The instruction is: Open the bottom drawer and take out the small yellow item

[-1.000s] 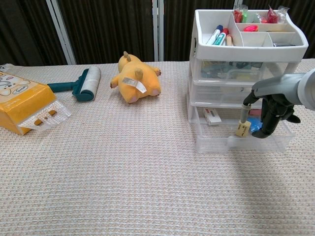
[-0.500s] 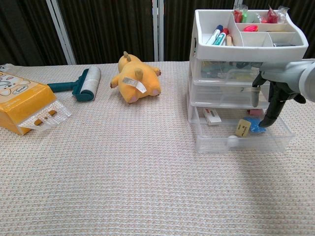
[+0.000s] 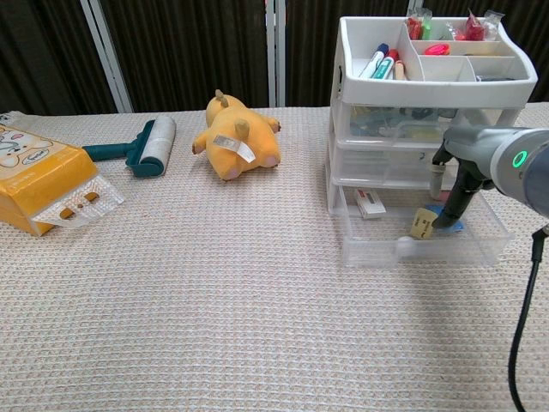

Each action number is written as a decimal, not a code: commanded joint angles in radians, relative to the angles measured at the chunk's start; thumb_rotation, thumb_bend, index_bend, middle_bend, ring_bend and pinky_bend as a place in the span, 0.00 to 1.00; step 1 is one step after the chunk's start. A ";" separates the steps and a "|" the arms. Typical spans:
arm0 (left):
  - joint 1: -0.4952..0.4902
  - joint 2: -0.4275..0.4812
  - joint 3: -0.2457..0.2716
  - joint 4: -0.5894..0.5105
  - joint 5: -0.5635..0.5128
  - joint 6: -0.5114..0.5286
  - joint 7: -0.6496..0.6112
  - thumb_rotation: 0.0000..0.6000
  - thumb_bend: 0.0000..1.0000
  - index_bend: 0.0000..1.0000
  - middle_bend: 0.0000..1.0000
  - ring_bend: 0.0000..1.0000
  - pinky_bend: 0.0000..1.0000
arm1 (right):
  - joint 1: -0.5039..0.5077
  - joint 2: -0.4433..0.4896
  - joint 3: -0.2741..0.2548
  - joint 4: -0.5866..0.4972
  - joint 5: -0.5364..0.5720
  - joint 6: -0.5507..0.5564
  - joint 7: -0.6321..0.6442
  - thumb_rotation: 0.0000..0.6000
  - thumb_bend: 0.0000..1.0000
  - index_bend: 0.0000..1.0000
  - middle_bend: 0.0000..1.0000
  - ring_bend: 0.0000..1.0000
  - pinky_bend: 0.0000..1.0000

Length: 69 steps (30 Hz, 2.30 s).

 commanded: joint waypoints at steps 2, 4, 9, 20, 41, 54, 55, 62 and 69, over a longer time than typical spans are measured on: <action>-0.001 0.001 0.001 -0.001 -0.001 -0.003 0.002 1.00 0.17 0.00 0.00 0.00 0.00 | -0.016 -0.012 0.022 0.018 0.006 -0.023 0.011 1.00 0.17 0.49 1.00 1.00 0.83; -0.001 0.001 0.001 -0.001 0.000 -0.003 0.001 1.00 0.17 0.00 0.00 0.00 0.00 | -0.023 -0.019 0.029 0.033 -0.004 -0.033 0.021 1.00 0.20 0.50 1.00 1.00 0.83; 0.000 0.003 0.001 -0.002 -0.001 -0.003 -0.001 1.00 0.17 0.00 0.00 0.00 0.00 | -0.043 -0.034 0.043 0.056 -0.032 -0.052 0.043 1.00 0.22 0.49 1.00 1.00 0.83; 0.000 0.004 0.002 -0.003 0.000 -0.003 -0.003 1.00 0.17 0.00 0.00 0.00 0.00 | -0.067 -0.045 0.064 0.071 -0.039 -0.069 0.032 1.00 0.21 0.44 1.00 1.00 0.83; 0.000 0.007 0.004 -0.006 0.000 -0.005 -0.002 1.00 0.17 0.00 0.00 0.00 0.00 | -0.111 -0.074 0.071 0.105 -0.078 -0.114 0.060 1.00 0.21 0.41 1.00 1.00 0.83; -0.001 0.007 0.006 -0.008 0.002 -0.009 0.006 1.00 0.17 0.00 0.00 0.00 0.00 | -0.134 -0.091 0.071 0.156 -0.111 -0.152 0.068 1.00 0.21 0.41 1.00 1.00 0.83; -0.002 0.007 0.006 -0.009 0.002 -0.010 0.007 1.00 0.17 0.00 0.00 0.00 0.00 | -0.136 -0.090 0.071 0.159 -0.113 -0.154 0.068 1.00 0.21 0.42 1.00 1.00 0.83; -0.002 0.007 0.008 -0.012 0.001 -0.012 0.014 1.00 0.17 0.00 0.00 0.00 0.00 | -0.148 -0.087 0.075 0.163 -0.121 -0.170 0.075 1.00 0.21 0.44 1.00 1.00 0.83; -0.001 0.009 0.008 -0.015 0.000 -0.012 0.013 1.00 0.17 0.00 0.00 0.00 0.00 | -0.158 -0.096 0.076 0.193 -0.122 -0.198 0.083 1.00 0.21 0.44 1.00 1.00 0.83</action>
